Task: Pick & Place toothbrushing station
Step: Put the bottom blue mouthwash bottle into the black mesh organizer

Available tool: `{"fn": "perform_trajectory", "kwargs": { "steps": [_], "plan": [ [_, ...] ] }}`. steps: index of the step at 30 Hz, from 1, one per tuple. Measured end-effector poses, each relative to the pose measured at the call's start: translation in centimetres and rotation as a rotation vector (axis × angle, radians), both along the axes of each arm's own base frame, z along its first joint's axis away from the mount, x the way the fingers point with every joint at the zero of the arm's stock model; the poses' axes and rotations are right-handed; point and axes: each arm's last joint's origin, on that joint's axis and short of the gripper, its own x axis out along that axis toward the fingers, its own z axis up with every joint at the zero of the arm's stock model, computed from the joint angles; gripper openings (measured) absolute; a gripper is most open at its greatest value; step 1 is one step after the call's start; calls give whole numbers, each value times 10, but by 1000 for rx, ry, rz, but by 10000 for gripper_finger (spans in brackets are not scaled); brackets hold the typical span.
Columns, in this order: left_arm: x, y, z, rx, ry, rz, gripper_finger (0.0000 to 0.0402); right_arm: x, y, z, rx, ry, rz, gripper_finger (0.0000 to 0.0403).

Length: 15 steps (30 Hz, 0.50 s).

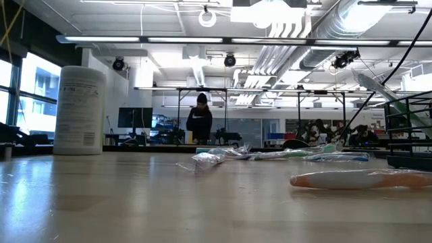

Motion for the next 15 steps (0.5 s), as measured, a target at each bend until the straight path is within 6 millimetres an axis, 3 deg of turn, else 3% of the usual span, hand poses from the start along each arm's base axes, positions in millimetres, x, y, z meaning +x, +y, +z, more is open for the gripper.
{"fn": "perform_trajectory", "kwargs": {
  "steps": [7, 15],
  "plan": [
    [46, 24, 38, -78, -249, -252, 66, 4, 6, 9, 8, -81, 42, 116],
    [61, 40, 58, -98, -446, -570, 66, 9, 22, 42, 8, -346, 153, 116]
  ]
}}
